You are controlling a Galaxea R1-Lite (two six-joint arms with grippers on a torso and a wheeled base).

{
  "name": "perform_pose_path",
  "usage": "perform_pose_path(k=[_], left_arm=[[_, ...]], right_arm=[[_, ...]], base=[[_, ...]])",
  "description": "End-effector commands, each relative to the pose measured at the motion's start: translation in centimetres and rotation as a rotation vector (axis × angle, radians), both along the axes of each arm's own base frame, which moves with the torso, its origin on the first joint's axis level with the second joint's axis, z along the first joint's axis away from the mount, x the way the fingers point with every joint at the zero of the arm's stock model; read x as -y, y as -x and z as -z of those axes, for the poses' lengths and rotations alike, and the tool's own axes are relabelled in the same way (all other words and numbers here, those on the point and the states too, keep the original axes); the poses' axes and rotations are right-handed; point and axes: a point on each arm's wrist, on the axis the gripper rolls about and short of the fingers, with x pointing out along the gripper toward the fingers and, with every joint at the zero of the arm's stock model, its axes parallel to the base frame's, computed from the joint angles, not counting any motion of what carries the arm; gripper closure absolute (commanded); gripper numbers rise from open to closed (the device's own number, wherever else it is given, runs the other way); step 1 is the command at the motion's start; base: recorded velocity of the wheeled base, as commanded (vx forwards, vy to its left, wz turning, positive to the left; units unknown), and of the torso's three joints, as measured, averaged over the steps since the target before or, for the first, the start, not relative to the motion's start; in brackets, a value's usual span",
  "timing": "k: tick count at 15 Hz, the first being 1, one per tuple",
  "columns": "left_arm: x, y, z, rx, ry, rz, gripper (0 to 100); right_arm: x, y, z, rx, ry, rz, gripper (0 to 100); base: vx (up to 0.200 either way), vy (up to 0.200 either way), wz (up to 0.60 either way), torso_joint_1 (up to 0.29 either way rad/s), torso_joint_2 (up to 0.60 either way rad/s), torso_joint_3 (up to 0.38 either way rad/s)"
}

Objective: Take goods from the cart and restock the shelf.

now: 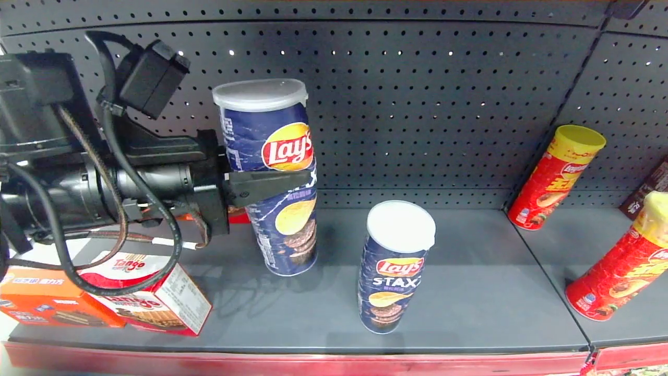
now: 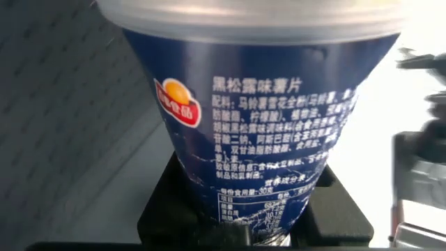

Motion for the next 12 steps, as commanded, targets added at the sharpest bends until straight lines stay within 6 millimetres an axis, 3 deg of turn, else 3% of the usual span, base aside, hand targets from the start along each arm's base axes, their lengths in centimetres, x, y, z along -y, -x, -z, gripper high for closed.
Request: perform_pose_path(k=[1, 12], left_arm=[[1.0, -3.3, 0.8, -0.026, -0.006, 0.026, 100], [4.0, -10.1, 3.4, 0.029, 0.010, 0.081, 100]], right_arm=[[0.0, 0.0, 0.0, -0.003, 0.002, -0.002, 0], [0.0, 0.0, 0.0, -0.005, -0.005, 0.003, 0]], base=[[0.000, 0.000, 0.00, 0.000, 0.00, 0.000], [0.000, 0.000, 0.00, 0.000, 0.00, 0.000]])
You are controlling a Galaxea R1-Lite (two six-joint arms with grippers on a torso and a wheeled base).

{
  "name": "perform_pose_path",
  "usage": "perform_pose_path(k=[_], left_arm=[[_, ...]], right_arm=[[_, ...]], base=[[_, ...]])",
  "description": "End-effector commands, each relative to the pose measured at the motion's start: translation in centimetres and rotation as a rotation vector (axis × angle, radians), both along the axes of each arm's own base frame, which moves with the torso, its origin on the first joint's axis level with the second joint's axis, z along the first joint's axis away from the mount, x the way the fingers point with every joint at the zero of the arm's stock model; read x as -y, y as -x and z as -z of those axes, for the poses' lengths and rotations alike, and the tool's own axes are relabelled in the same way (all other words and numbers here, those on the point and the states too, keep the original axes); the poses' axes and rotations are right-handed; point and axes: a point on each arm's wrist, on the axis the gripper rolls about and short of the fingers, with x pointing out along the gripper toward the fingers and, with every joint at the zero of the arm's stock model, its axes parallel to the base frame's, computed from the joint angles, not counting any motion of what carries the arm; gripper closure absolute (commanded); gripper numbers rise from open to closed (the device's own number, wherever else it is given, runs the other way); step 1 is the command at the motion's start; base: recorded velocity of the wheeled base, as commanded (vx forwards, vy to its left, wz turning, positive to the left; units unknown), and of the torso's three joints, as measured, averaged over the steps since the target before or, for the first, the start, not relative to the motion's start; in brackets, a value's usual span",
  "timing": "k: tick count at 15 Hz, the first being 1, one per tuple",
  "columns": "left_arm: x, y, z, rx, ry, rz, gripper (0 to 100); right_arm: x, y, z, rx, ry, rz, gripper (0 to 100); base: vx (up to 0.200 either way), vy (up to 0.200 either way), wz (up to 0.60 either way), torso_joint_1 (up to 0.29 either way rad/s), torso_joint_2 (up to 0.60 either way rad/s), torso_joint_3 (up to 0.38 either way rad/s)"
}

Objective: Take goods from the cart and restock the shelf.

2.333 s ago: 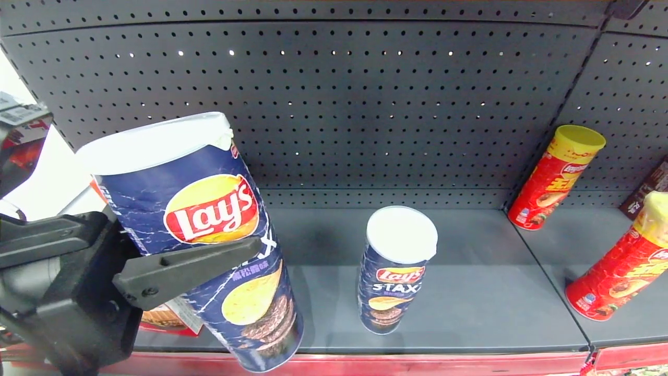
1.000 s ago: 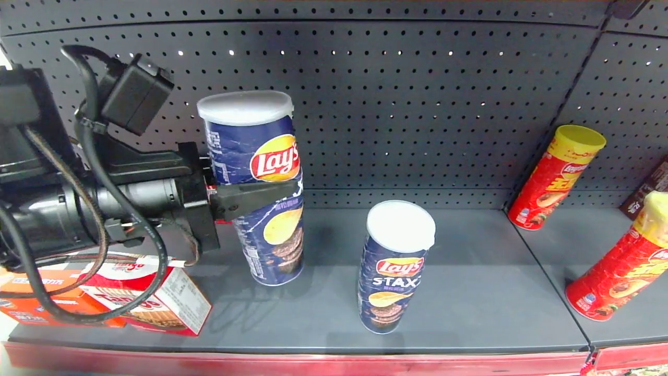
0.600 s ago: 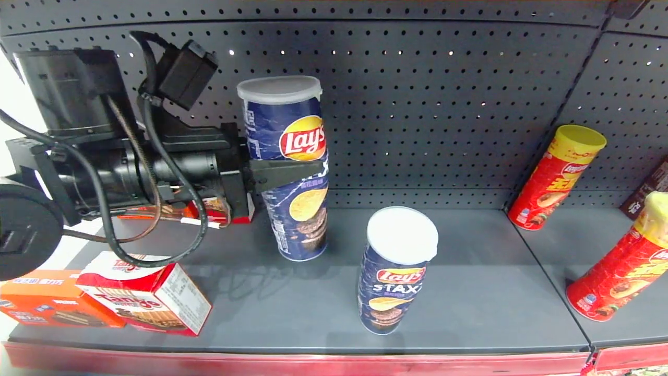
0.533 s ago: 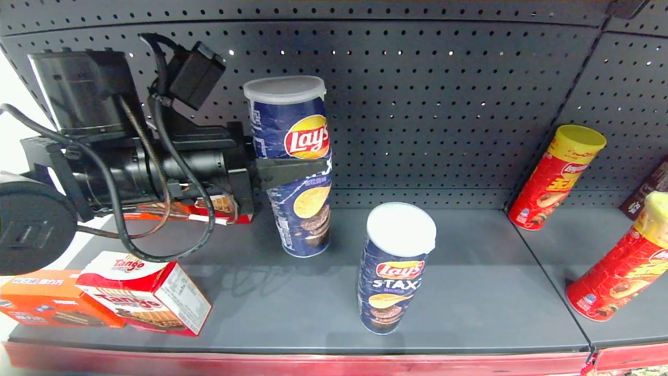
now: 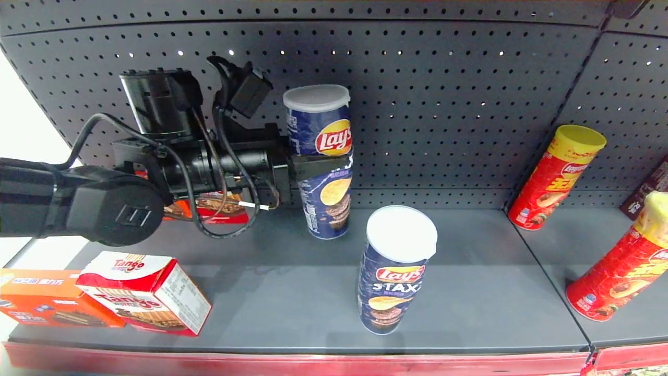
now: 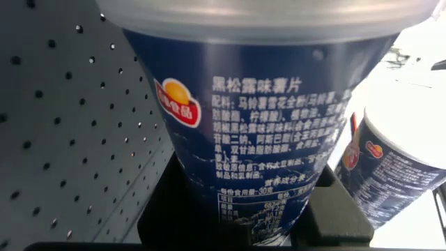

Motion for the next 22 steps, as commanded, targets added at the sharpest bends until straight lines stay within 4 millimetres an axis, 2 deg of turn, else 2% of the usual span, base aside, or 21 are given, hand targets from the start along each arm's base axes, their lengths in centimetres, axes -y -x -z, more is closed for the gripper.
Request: perform_pose_path(k=[1, 10, 22], left_arm=[[0.9, -1.8, 1.6, -0.029, -0.011, 0.006, 100], [2.8, -4.8, 4.3, -0.039, -0.033, 0.024, 100], [4.1, -5.7, 6.6, -0.071, -0.047, 0.044, 100]], right_arm=[[0.0, 0.0, 0.0, -0.002, 0.001, -0.002, 0], [0.0, 0.0, 0.0, -0.002, 0.001, 0.000, 0], [0.0, 0.0, 0.0, -0.002, -0.001, 0.000, 0]], base=[[0.000, 0.000, 0.00, 0.000, 0.00, 0.000], [0.000, 0.000, 0.00, 0.000, 0.00, 0.000], [0.000, 0.000, 0.00, 0.000, 0.00, 0.000]])
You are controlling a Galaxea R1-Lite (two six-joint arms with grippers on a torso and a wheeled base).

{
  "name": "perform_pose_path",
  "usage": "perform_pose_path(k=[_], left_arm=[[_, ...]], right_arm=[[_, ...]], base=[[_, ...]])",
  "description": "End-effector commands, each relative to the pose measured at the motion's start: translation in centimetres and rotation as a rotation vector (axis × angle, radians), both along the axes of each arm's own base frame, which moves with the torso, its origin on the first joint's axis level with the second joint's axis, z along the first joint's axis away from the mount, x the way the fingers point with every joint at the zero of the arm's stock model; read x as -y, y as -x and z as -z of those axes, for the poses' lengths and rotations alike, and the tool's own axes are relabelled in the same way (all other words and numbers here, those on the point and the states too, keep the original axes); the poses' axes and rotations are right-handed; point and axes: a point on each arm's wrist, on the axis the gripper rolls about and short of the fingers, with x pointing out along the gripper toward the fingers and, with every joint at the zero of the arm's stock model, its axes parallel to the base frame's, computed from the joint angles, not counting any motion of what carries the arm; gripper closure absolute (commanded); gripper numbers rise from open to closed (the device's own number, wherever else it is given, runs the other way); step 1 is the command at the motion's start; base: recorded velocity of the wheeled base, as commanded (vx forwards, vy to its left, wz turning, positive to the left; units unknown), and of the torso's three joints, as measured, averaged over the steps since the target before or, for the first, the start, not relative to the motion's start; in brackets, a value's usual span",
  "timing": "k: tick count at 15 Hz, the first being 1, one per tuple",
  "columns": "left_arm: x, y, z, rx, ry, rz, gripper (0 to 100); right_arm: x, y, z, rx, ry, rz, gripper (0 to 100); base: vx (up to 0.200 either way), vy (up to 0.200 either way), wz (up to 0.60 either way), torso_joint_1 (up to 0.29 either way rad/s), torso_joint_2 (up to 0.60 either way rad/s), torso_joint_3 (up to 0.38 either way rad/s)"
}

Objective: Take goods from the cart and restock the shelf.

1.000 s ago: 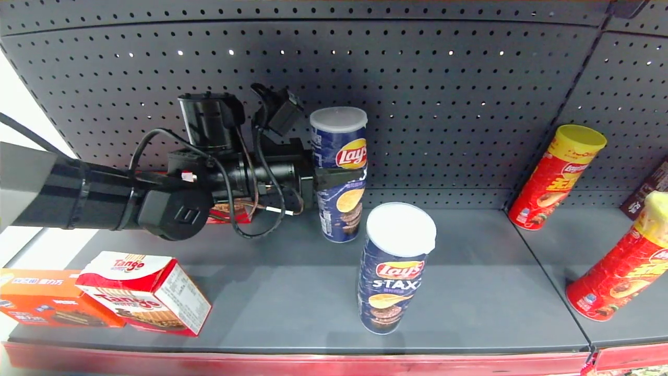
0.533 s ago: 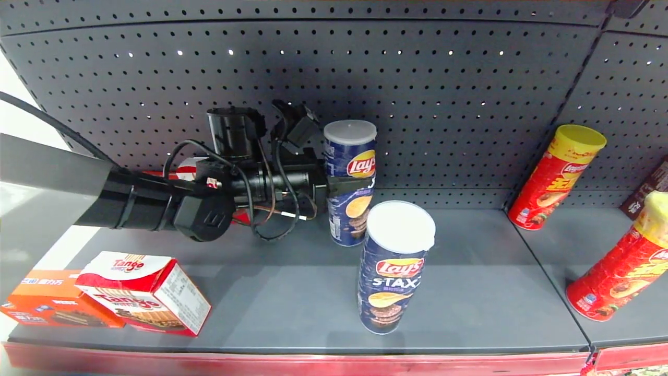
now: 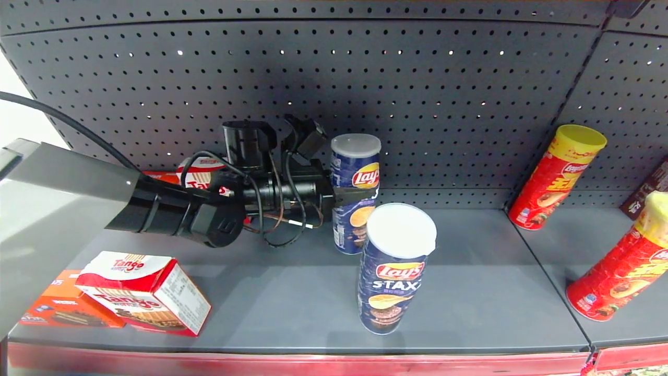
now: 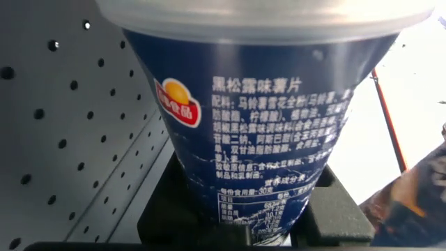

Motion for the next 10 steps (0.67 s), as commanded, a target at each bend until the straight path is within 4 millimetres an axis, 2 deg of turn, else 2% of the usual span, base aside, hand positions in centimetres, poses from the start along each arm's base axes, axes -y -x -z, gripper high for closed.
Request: perform_pose_path(k=[1, 10], left_arm=[[0.27, -0.13, 0.33, -0.006, -0.002, 0.004, 100], [0.63, -0.45, 1.07, 0.008, 0.004, 0.009, 100]], right_arm=[[0.00, -0.01, 0.00, -0.001, 0.002, -0.001, 0], [0.00, -0.01, 0.00, -0.001, 0.001, -0.001, 0]], base=[[0.000, 0.000, 0.00, 0.000, 0.00, 0.000], [0.000, 0.000, 0.00, 0.000, 0.00, 0.000]])
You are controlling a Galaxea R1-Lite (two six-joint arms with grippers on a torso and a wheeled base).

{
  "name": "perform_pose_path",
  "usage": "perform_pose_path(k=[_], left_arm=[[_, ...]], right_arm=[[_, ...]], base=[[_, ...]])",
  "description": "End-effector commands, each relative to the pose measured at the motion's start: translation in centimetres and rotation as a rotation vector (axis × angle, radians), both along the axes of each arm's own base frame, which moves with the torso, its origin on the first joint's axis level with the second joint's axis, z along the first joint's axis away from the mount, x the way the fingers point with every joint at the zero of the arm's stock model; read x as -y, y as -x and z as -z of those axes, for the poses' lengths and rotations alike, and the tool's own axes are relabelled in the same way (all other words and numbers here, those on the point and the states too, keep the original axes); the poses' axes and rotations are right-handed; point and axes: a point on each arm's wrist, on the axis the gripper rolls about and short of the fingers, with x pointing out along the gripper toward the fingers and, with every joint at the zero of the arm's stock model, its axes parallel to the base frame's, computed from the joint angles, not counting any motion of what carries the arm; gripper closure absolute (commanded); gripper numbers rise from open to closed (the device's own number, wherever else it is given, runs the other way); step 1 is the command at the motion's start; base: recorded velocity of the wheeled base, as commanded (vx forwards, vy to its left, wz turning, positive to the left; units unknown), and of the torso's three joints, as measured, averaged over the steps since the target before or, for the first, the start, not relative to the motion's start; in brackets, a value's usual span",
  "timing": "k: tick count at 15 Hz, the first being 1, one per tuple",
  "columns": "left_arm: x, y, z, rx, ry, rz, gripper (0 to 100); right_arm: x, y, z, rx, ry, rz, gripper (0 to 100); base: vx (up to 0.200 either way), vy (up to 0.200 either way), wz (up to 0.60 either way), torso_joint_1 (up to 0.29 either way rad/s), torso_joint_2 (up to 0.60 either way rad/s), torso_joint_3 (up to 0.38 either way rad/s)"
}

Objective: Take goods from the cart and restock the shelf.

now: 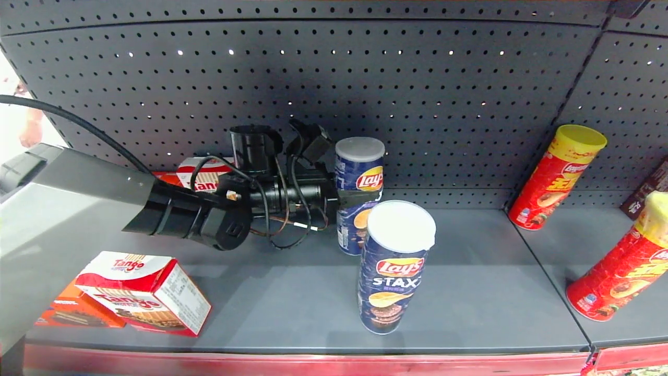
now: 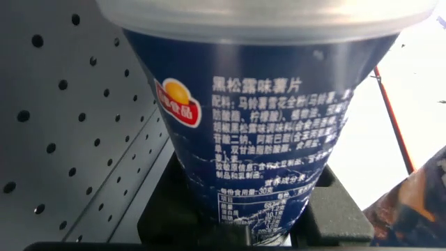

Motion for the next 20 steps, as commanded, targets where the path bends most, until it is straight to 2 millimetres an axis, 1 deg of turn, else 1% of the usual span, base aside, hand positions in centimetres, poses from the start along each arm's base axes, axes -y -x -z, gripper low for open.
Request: perform_pose_path(k=[1, 5, 17, 18, 20], left_arm=[[0.02, -0.04, 0.32, -0.002, -0.001, 0.000, 100], [0.39, -0.06, 0.49, -0.005, -0.001, 0.008, 100], [0.65, -0.14, 0.93, -0.010, -0.005, 0.011, 100], [0.65, -0.14, 0.93, -0.010, -0.005, 0.011, 0], [0.66, -0.16, 0.85, -0.008, -0.003, 0.011, 0]], right_arm=[[0.00, -0.01, -0.01, -0.001, 0.000, -0.001, 0], [0.00, -0.01, -0.01, -0.001, 0.002, -0.001, 0], [0.00, -0.01, -0.01, -0.001, 0.000, -0.001, 0], [0.00, -0.01, -0.01, -0.001, 0.002, -0.001, 0], [0.00, -0.01, -0.01, -0.001, 0.002, -0.001, 0]], base=[[0.000, 0.000, 0.00, 0.000, 0.00, 0.000], [0.000, 0.000, 0.00, 0.000, 0.00, 0.000], [0.000, 0.000, 0.00, 0.000, 0.00, 0.000], [0.000, 0.000, 0.00, 0.000, 0.00, 0.000], [0.000, 0.000, 0.00, 0.000, 0.00, 0.000]])
